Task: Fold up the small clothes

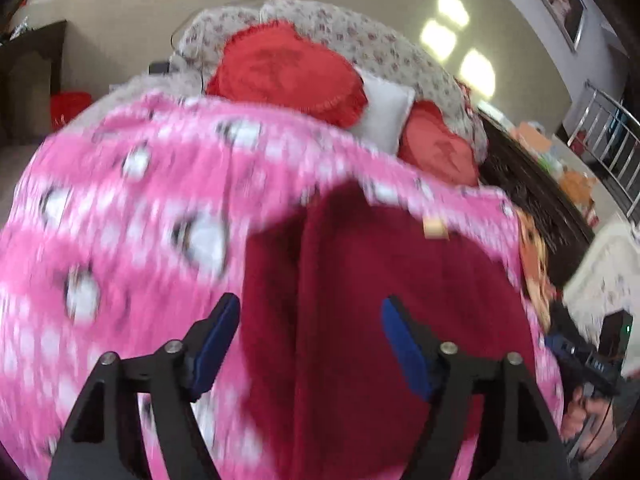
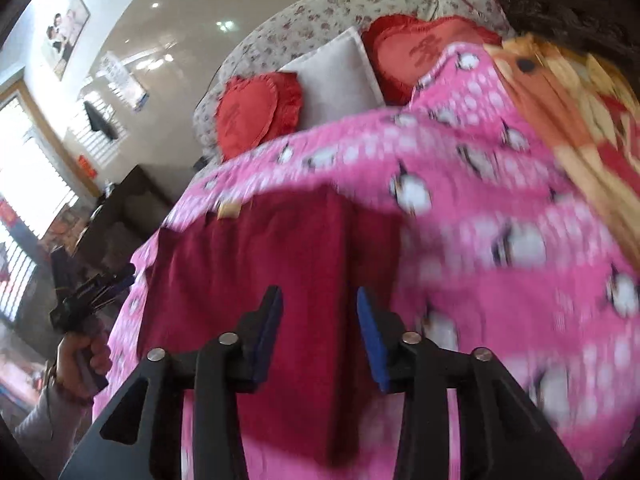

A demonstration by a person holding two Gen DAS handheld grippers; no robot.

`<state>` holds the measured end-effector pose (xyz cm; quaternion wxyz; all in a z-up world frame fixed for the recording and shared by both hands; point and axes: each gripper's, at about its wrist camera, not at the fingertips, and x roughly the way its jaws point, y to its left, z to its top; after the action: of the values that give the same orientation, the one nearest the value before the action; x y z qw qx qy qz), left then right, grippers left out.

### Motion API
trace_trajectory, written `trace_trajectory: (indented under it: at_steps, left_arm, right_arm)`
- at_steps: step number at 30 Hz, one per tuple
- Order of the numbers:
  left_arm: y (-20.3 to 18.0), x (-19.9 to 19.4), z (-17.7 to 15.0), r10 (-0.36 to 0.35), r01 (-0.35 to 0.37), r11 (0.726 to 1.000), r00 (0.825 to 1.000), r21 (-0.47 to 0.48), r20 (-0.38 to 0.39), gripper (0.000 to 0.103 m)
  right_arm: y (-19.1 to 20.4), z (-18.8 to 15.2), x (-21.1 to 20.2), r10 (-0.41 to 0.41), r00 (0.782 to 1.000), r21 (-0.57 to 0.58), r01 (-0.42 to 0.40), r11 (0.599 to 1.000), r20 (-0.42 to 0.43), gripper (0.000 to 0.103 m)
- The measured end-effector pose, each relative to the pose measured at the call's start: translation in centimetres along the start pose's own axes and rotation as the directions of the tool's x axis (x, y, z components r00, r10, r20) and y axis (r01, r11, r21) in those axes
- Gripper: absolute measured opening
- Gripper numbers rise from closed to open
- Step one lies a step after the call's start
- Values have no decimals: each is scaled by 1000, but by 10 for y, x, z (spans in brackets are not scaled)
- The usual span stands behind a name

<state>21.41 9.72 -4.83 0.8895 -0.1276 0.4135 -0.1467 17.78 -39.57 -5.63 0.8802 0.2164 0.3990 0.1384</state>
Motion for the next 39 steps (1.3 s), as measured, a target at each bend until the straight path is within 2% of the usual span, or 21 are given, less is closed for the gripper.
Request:
trace_trajectory:
  at_steps: [2, 4, 8, 10, 12, 14, 16, 18, 20, 22, 24, 25, 26, 27, 29, 30, 32, 34, 36, 37, 39]
  left_arm:
    - [5, -5, -26, -6, 6, 1000, 999, -4, -33, 78]
    - [13, -8, -54, -4, 1, 999, 998, -49, -69, 78]
    - [23, -4, -90, -87, 67, 984, 989, -163, -119, 79]
    - [18, -6, -96, -118, 98, 979, 987, -179, -105, 90]
    - [16, -6, -97, -185, 155, 958, 976, -241, -111, 91]
    - [9, -4, -102, -257, 220, 940, 959, -261, -117, 91]
    - [3, 1, -103, -248, 216, 948, 962, -233, -117, 91]
    - [6, 4, -98, -264, 236, 939, 961, -252, -81, 93]
    - [16, 8, -89, -288, 263, 918, 957, -297, -42, 92]
    - [32, 13, -77, -320, 294, 874, 947, -386, -3, 89]
    - [46, 13, -75, -375, 348, 813, 926, -467, 38, 89]
    - [48, 13, -75, -387, 358, 801, 921, -479, 41, 89]
    - [48, 14, -75, -390, 357, 805, 920, -474, 30, 89]
    - [43, 14, -76, -383, 344, 827, 924, -445, 3, 89]
    - [37, 14, -76, -355, 314, 869, 934, -382, -40, 89]
    - [31, 14, -75, -325, 286, 899, 944, -332, -65, 89]
    - [23, 15, -74, -289, 256, 923, 954, -286, -80, 89]
    - [23, 18, -73, -279, 247, 926, 957, -287, -79, 89]
    - [25, 19, -73, -282, 250, 921, 957, -298, -69, 90]
    - [26, 19, -74, -283, 252, 920, 957, -301, -65, 90]
    - [26, 20, -75, -284, 254, 921, 957, -297, -65, 90]
  right_arm:
    - [-2, -24, -12, 20, 1000, 0, -20, 1000, -11, 10]
    - [-3, -46, -21, 27, 999, 1, -27, 1000, -29, 11]
    - [6, -75, -35, 56, 998, -20, -57, 998, -31, 12]
    - [12, -83, -37, 54, 998, -46, -56, 997, -40, 13]
    - [16, -87, -36, 64, 997, -46, -66, 997, -54, 13]
    - [18, -89, -37, 66, 996, -42, -68, 997, -57, 13]
    - [18, -91, -38, 67, 997, -39, -69, 997, -47, 13]
    - [17, -94, -39, 68, 997, -25, -69, 997, -40, 13]
    - [16, -97, -40, 67, 997, -9, -68, 998, -38, 13]
    - [17, -98, -41, 66, 997, -8, -67, 998, -41, 13]
    - [17, -98, -44, 63, 997, -10, -64, 998, -36, 13]
    - [18, -97, -45, 66, 997, -9, -66, 998, -31, 13]
    - [16, -95, -47, 72, 997, -1, -73, 997, -19, 13]
    - [11, -92, -49, 81, 997, 23, -81, 996, 0, 14]
    - [0, -88, -47, 96, 995, 85, -98, 992, 20, 23]
    - [-9, -87, -42, 108, 994, 141, -111, 984, 27, 25]
    - [-24, -86, -31, 135, 991, 239, -136, 962, 19, 27]
    - [-35, -87, -19, 171, 985, 321, -167, 932, 14, 27]
    - [-40, -84, -5, 246, 969, 354, -236, 905, 18, 29]
    - [-41, -82, 1, 253, 968, 353, -238, 905, 5, 32]
    - [-45, -81, 16, 210, 977, 345, -184, 920, -40, 32]
